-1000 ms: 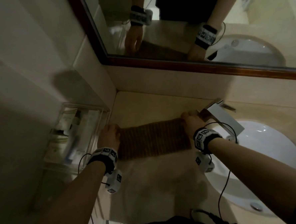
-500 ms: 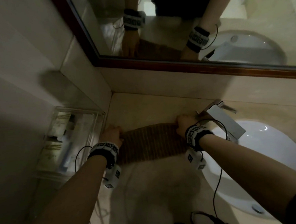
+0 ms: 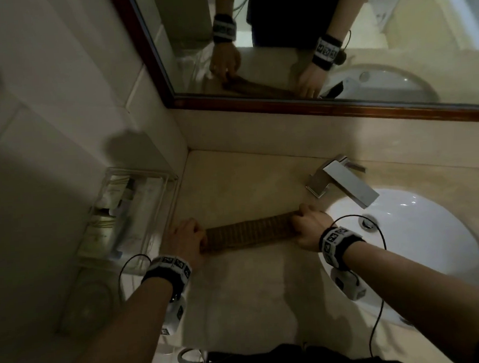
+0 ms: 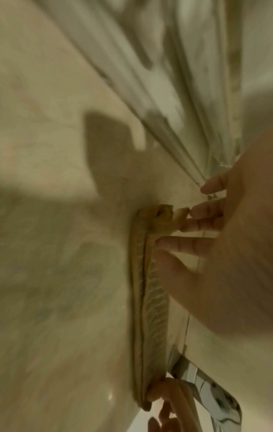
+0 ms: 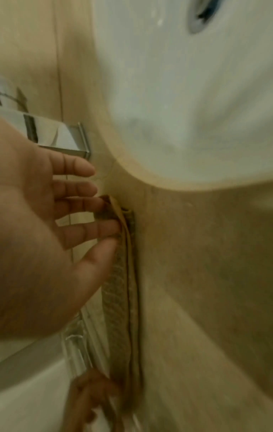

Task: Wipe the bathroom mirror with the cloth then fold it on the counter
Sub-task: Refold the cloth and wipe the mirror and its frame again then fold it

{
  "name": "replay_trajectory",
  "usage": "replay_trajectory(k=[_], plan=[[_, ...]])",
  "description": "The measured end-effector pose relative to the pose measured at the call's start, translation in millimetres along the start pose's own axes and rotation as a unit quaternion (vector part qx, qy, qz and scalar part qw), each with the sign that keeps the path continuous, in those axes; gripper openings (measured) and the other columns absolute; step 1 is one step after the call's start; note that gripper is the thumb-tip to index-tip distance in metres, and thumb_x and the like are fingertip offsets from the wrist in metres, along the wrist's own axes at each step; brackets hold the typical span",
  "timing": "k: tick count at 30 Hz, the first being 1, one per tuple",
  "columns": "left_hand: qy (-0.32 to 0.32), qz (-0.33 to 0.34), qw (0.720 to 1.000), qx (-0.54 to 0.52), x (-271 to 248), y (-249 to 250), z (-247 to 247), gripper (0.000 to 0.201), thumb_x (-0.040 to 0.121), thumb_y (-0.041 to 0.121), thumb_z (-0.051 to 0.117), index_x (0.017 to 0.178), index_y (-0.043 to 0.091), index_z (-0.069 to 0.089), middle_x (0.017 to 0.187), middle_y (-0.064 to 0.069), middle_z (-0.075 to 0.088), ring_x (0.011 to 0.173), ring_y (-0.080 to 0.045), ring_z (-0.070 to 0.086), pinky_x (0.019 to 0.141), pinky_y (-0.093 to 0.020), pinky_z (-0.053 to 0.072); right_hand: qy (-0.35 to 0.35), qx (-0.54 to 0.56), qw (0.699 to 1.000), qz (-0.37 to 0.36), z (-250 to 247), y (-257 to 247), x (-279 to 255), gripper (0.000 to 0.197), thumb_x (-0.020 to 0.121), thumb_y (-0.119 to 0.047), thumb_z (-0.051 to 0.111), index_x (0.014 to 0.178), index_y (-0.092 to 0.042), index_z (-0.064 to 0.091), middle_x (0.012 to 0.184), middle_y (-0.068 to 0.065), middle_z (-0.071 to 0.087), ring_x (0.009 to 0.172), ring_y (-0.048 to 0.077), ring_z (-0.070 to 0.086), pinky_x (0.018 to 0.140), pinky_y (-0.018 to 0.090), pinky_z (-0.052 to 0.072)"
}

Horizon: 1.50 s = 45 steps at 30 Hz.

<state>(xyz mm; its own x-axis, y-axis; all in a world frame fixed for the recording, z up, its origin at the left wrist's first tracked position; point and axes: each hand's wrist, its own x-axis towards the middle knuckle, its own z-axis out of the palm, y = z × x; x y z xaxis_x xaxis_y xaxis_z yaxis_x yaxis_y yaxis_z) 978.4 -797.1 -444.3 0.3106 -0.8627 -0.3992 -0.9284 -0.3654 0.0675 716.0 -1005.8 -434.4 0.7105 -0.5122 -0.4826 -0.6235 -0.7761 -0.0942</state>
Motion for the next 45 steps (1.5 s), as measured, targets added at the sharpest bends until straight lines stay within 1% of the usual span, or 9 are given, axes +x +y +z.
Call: replay_trajectory(k=[3,6,10,18,22,26,35,42,45], plan=[[0.046,-0.024,0.997,-0.049,-11,6,5,0.016,0.078,0.038,0.064,0.085,0.024,0.064,0.099,0.002,0.047,0.096,-0.019,0.048,0.076,-0.029,0.024,0.041,0.028,0.999,0.019,0,-3,-2,0.028,0.087,-0.039,0.050,0.103,-0.017,0.059,0.111,0.008,0.048,0.099,0.028,0.051,0.075,0.034,0.044],[0.093,-0.051,0.991,-0.078,-1,11,2,0.017,0.086,0.031,0.060,0.092,0.015,0.064,0.102,-0.006,0.054,0.096,-0.028,0.053,0.078,-0.034,0.033,0.069,0.016,0.997,0.032,-4,-5,8,0.023,0.092,-0.027,0.049,0.110,-0.013,0.056,0.114,0.009,0.047,0.100,0.030,0.051,0.074,0.034,0.043],[-0.011,-0.085,0.996,-0.036,19,19,-3,0.039,0.091,0.031,0.059,0.126,0.018,0.049,0.131,-0.005,0.047,0.118,-0.026,0.046,0.095,-0.038,0.034,0.032,-0.003,0.999,0.023,1,-2,28,0.043,0.086,-0.019,0.055,0.127,-0.015,0.045,0.123,0.009,0.047,0.111,0.031,0.046,0.091,0.037,0.042],[-0.089,-0.114,0.988,-0.058,34,21,-30,0.031,0.093,0.025,0.058,0.122,0.014,0.057,0.148,-0.015,0.031,0.118,-0.028,0.052,0.092,-0.029,0.045,-0.020,0.067,0.996,0.049,-17,0,23,0.027,0.085,-0.030,0.055,0.108,-0.017,0.052,0.117,0.008,0.048,0.110,0.028,0.048,0.090,0.036,0.043],[0.012,-0.138,0.982,-0.130,39,15,-98,0.016,0.090,0.019,0.056,0.099,0.017,0.069,0.105,-0.007,0.067,0.086,-0.021,0.063,0.074,-0.028,0.052,0.098,0.209,0.971,0.063,-72,5,1,0.012,0.082,-0.027,0.060,0.085,-0.021,0.050,0.093,0.001,0.050,0.084,0.019,0.050,0.070,0.030,0.042],[0.150,-0.165,0.963,-0.151,43,4,-182,0.020,0.088,0.039,0.057,0.097,0.027,0.070,0.094,0.002,0.070,0.079,-0.016,0.062,0.071,-0.030,0.054,0.297,0.226,0.926,0.060,-148,22,-26,0.010,0.082,-0.024,0.067,0.090,-0.021,0.063,0.091,-0.002,0.044,0.083,0.016,0.045,0.069,0.026,0.037],[0.528,-0.033,0.822,-0.211,6,52,-431,0.016,0.084,0.031,0.067,0.098,0.030,0.074,0.086,0.003,0.074,0.082,-0.021,0.068,0.075,-0.032,0.054,0.606,0.240,0.755,0.074,-386,41,-107,0.007,0.077,-0.024,0.072,0.083,-0.029,0.073,0.078,-0.003,0.069,0.078,0.021,0.065,0.068,0.029,0.049],[0.603,0.032,0.711,-0.361,-4,64,-579,0.007,0.076,0.023,0.072,0.074,0.029,0.071,0.072,0.006,0.070,0.075,-0.015,0.067,0.078,-0.035,0.057,0.715,0.249,0.653,0.017,-527,45,-146,0.009,0.076,-0.023,0.066,0.079,-0.032,0.068,0.077,-0.014,0.068,0.074,0.009,0.063,0.070,0.023,0.048],[0.624,0.032,0.661,-0.416,-1,77,-617,0.005,0.078,0.019,0.071,0.079,0.023,0.071,0.072,0.004,0.068,0.072,-0.014,0.065,0.067,-0.020,0.054,0.735,0.255,0.627,0.034,-566,42,-145,0.012,0.077,-0.022,0.061,0.082,-0.031,0.066,0.075,-0.013,0.065,0.071,0.011,0.058,0.065,0.024,0.042]])
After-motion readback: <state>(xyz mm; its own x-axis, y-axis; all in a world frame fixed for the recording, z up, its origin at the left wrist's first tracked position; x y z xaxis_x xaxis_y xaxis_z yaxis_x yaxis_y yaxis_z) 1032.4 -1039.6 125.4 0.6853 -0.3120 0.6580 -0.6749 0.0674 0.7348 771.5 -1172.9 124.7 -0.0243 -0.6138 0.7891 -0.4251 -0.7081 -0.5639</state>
